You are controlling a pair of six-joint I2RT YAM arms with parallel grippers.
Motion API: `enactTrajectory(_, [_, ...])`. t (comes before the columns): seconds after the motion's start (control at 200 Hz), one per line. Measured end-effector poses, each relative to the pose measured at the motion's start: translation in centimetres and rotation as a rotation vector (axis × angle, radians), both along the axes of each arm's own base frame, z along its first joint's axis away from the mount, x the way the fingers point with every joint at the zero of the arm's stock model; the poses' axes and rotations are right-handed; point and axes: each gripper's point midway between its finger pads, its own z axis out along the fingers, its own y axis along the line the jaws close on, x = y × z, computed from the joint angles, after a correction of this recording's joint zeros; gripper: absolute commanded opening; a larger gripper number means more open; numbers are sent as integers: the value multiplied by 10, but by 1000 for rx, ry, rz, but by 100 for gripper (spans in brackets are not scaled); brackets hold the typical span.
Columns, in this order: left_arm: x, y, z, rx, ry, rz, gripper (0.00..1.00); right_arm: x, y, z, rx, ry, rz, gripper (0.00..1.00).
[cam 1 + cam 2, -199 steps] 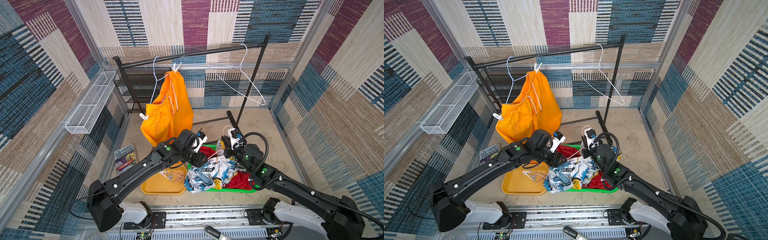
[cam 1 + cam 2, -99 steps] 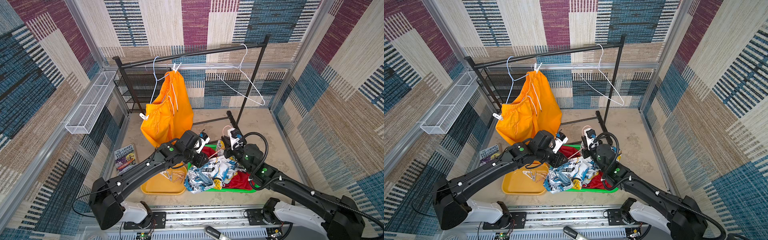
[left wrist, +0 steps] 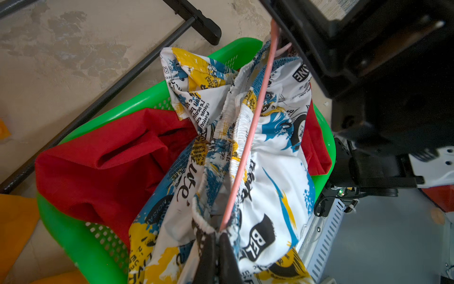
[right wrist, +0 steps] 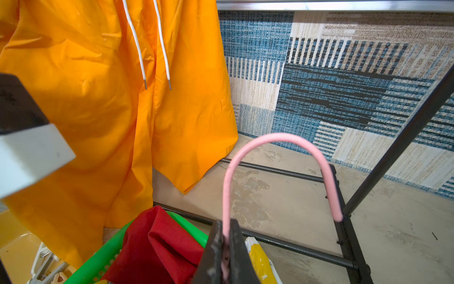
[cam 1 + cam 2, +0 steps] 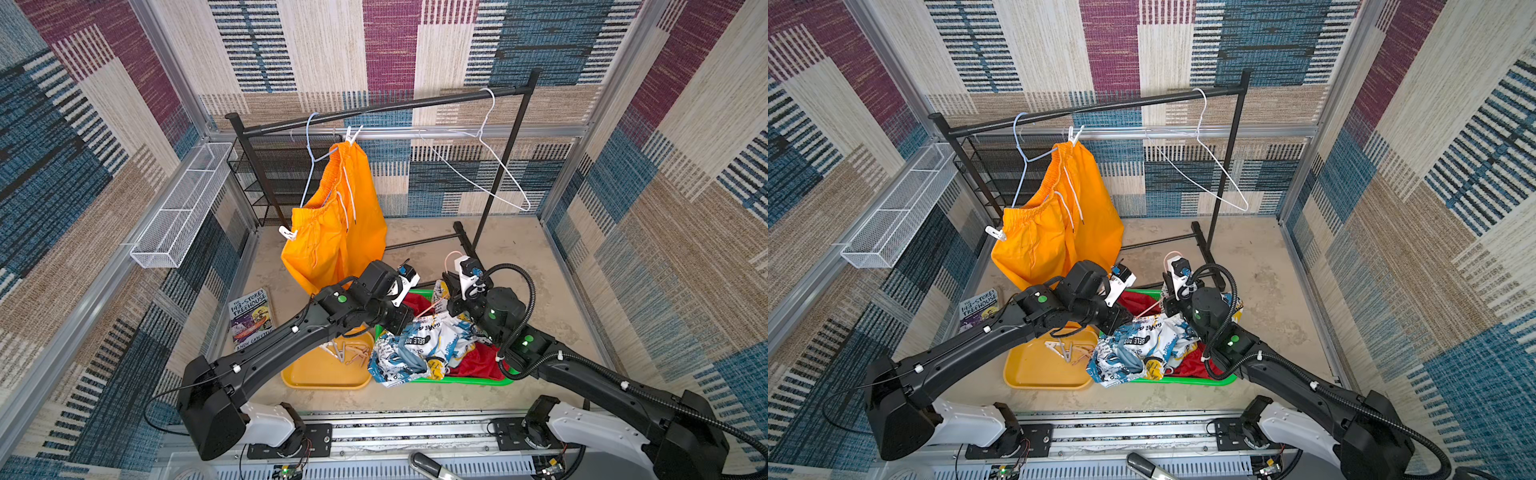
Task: Remove the clothespins securing shorts to the hanger
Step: Remove the shorts from the hanger.
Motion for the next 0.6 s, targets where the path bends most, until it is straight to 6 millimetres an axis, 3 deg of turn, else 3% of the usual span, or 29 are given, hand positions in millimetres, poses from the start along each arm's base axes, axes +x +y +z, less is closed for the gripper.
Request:
enactTrajectory(0.291, [-6, 12, 24, -32, -66, 11, 0, 1, -13, 12, 31, -22, -59, 0])
enactTrajectory(0.601, [-12, 39, 23, -8, -108, 66, 0, 2, -30, 16, 52, -16, -100, 0])
